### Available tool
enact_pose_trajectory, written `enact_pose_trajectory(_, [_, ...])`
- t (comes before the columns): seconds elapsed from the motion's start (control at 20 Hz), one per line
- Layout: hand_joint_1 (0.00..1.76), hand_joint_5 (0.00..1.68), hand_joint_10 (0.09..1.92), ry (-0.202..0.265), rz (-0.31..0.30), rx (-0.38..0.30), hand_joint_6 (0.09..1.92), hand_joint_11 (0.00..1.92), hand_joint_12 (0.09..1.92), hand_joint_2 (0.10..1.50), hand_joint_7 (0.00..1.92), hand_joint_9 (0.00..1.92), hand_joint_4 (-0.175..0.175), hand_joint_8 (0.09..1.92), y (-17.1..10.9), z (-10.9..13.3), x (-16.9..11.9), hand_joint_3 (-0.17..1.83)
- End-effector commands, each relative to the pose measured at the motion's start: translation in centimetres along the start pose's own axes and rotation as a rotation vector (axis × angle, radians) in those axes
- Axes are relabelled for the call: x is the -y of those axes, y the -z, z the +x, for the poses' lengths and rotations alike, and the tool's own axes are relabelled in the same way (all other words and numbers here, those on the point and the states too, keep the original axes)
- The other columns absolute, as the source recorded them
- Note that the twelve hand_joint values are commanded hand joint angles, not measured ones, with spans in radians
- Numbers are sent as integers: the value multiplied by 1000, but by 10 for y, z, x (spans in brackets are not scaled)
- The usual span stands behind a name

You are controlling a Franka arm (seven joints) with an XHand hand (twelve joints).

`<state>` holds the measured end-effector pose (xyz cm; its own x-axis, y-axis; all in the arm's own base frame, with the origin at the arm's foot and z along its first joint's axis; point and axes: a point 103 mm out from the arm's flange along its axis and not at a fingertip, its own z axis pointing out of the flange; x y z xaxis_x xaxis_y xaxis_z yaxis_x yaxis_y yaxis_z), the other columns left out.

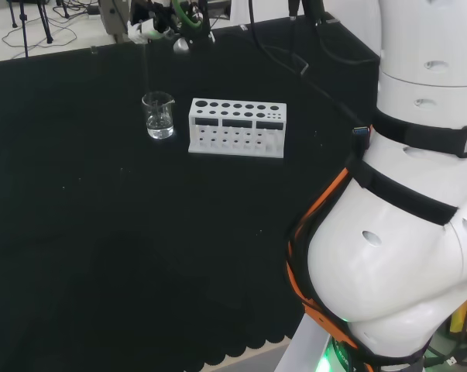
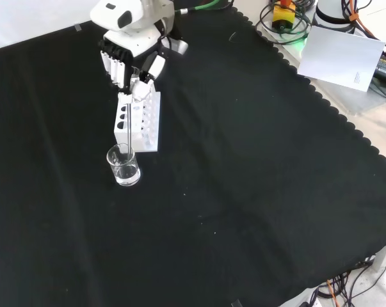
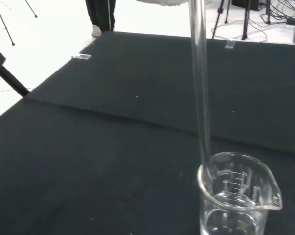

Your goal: Put the glass rod back on the white test tube rack.

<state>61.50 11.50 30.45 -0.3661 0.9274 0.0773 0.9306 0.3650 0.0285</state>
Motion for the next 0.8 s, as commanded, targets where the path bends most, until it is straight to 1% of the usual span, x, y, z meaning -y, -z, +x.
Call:
enact_pose_trajectory(0.05, [1305,1334,674,11,-3,7,87,1540,998,1109,1176,1821,-175,1018,2,18,-10,-169])
enact_pose_trajectory(0.15, [1304,1335,674,8,-10,-9,87,1540,998,1109,1176,1821,-175,1018,3,14,-8,-169])
enact_pose_trajectory(0.25, [1305,1335,674,2,-14,-22,87,1541,998,1109,1176,1821,-175,1018,5,4,-4,-168])
enact_pose_trajectory(0.45, [1304,1335,675,-27,-35,-34,87,1541,998,1108,1176,1821,-175,1018,12,-12,2,-167])
enact_pose_trajectory(0.75, [1305,1335,675,-59,-61,-14,87,1541,997,1108,1176,1821,-175,1018,32,-27,12,-167])
enact_pose_trajectory(0.8, [1305,1335,675,-71,-60,-10,87,1541,997,1108,1176,1821,-175,1018,41,-31,11,-166])
